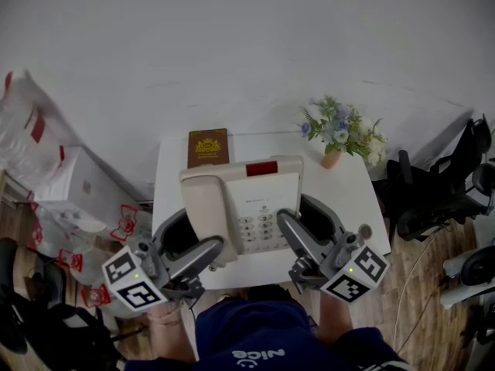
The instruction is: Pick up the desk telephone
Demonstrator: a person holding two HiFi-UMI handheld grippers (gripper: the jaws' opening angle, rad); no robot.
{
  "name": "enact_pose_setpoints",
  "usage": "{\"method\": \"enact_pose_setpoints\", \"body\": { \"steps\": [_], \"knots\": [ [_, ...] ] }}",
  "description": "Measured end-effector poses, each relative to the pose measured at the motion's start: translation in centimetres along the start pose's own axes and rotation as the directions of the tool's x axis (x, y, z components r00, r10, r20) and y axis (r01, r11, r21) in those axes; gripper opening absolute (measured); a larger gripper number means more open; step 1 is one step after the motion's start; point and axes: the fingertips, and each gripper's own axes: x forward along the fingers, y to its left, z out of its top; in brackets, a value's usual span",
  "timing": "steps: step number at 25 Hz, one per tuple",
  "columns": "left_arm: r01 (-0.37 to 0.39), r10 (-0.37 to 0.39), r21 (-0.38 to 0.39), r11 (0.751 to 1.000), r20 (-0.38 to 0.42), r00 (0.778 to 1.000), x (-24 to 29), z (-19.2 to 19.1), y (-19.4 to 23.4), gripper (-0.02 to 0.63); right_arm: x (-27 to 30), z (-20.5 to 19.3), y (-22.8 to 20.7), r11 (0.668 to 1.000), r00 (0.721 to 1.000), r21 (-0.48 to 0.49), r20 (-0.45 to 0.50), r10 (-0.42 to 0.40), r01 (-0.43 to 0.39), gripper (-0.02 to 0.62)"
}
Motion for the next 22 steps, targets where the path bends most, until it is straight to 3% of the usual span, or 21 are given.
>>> {"method": "enact_pose_setpoints", "body": {
  "steps": [22],
  "knots": [
    [-0.018, 0.017, -0.020, 1.000, -0.007, 1.000, -0.67, -0.94, 0.15, 0.364, -0.31, -1.00, 0.08, 1.000, 1.000, 0.008, -0.014, -0.001, 0.001, 0.199]
  ]
}}
